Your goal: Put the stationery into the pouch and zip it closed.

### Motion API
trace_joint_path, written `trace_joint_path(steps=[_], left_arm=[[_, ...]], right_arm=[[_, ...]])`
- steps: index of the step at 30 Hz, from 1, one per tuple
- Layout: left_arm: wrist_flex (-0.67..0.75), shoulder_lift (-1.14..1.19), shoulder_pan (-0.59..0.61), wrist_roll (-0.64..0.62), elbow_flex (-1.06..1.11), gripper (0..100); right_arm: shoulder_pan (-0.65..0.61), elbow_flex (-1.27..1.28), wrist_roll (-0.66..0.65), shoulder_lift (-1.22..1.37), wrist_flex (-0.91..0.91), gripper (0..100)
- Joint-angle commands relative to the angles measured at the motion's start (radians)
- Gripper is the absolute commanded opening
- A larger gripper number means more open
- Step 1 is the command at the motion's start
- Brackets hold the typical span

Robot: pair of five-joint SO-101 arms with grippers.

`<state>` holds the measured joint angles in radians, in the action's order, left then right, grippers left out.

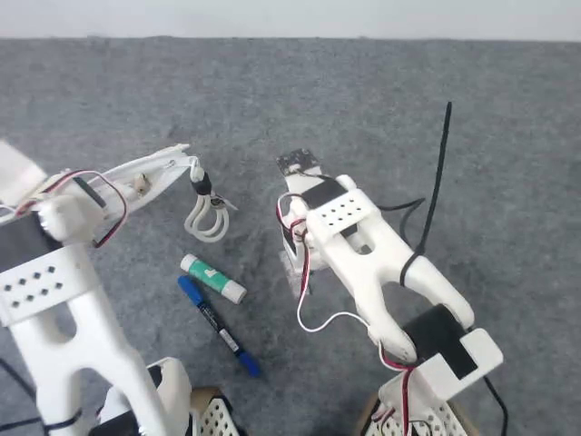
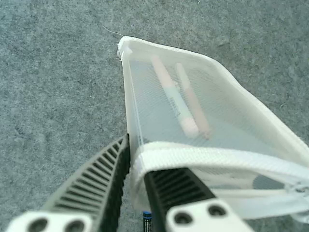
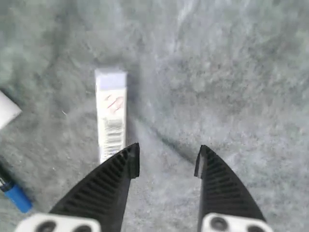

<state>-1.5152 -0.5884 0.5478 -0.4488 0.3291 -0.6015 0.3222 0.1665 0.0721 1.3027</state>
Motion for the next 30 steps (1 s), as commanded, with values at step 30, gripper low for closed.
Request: trace_joint_path(steps=[30], left_arm=[[0.032, -0.011, 0.005, -0.011, -0.031, 1]], right_arm=[[-0.119, -0.118, -0.009, 0.186, -0.252, 17.7]])
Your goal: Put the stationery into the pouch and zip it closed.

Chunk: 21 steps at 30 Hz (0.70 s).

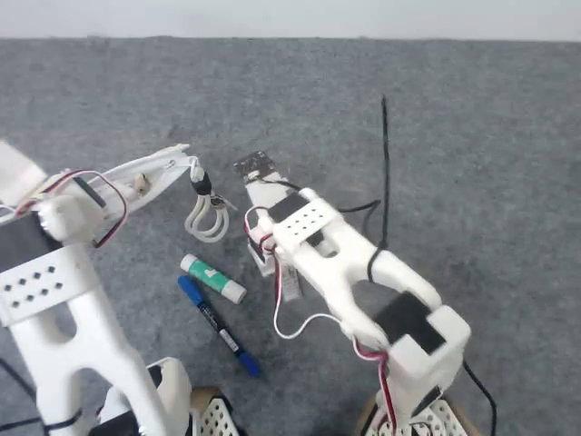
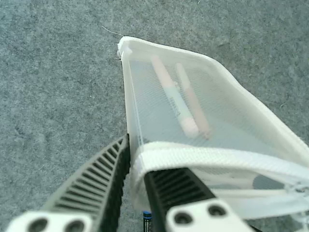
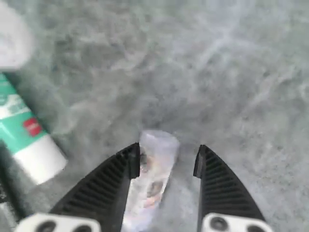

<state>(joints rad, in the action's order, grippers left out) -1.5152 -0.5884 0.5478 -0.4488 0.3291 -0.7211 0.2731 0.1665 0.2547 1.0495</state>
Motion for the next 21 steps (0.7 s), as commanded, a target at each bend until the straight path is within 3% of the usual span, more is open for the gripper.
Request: trace_joint_path(steps=[1, 9, 15, 21], left_arm=[[0.032, -0.011, 0.005, -0.011, -0.03, 1], [0.032, -0.011, 0.005, -0.011, -0.021, 1], [0.032, -0.011, 0.005, -0.011, -0.021, 1], [0.043, -0.011, 0.005, -0.011, -0.019, 1]], right_arm=[[0.002, -0.081, -0.009, 0.012, 0.015, 17.7], [0.018, -0.144, -0.009, 0.099, 0.073, 17.2], [0.013, -0.166, -0.009, 0.102, 0.104, 0.9], [0.01, -0.166, -0.008, 0.076, 0.182, 1.2]])
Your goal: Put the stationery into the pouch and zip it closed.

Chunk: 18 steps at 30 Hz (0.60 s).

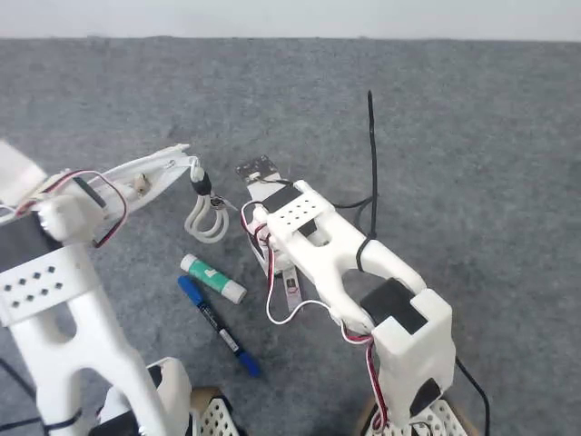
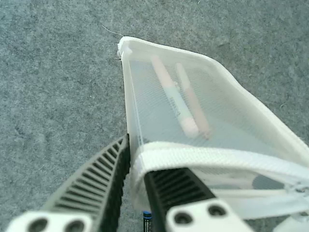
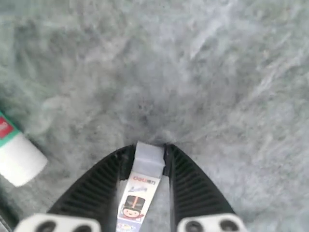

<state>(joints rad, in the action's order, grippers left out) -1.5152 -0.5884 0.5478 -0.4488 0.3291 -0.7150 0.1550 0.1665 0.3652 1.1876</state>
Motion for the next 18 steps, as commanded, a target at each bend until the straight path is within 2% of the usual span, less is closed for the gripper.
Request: trace_joint_path(steps=[1, 11, 18], left_arm=[[0.043, -0.011, 0.005, -0.011, -0.019, 1], [0.043, -0.011, 0.005, -0.011, -0.019, 1], [0.041, -0.011, 0.005, -0.011, -0.019, 1]], right_arm=[[0.004, -0.048, -0.008, -0.053, 0.059, 1.2], [-0.001, -0.043, -0.015, -0.277, 0.219, 0.6], [-0.081, -0.041, -0.015, -0.397, 0.32, 0.6]])
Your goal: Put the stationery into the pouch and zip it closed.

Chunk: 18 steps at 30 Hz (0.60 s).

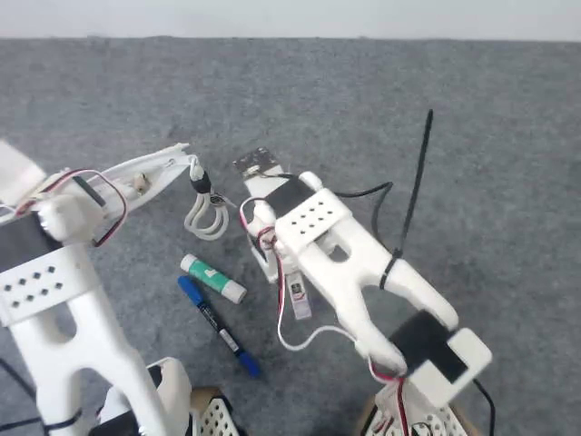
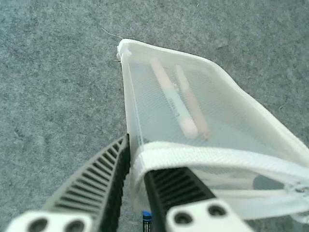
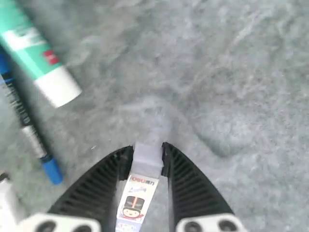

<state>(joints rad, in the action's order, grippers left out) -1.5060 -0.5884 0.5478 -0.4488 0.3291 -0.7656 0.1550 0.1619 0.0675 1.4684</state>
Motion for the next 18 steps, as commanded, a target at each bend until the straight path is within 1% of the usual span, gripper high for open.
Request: trace_joint_path(steps=[1, 5, 14, 18], left_arm=[[0.032, -0.011, 0.005, -0.011, -0.019, 1], [0.032, -0.011, 0.005, -0.011, -0.019, 1], [0.032, -0.011, 0.003, -0.011, -0.019, 1], [0.032, -0.011, 0.003, -0.011, -0.019, 1]], right_arm=[[-0.033, -0.041, -0.011, -0.11, 0.044, 0.6], [-0.035, 0.011, -0.011, -0.165, 0.021, 0.6], [-0.036, 0.239, -0.011, -0.412, -0.162, 0.6], [-0.036, 0.295, -0.005, -0.487, -0.191, 0.6]])
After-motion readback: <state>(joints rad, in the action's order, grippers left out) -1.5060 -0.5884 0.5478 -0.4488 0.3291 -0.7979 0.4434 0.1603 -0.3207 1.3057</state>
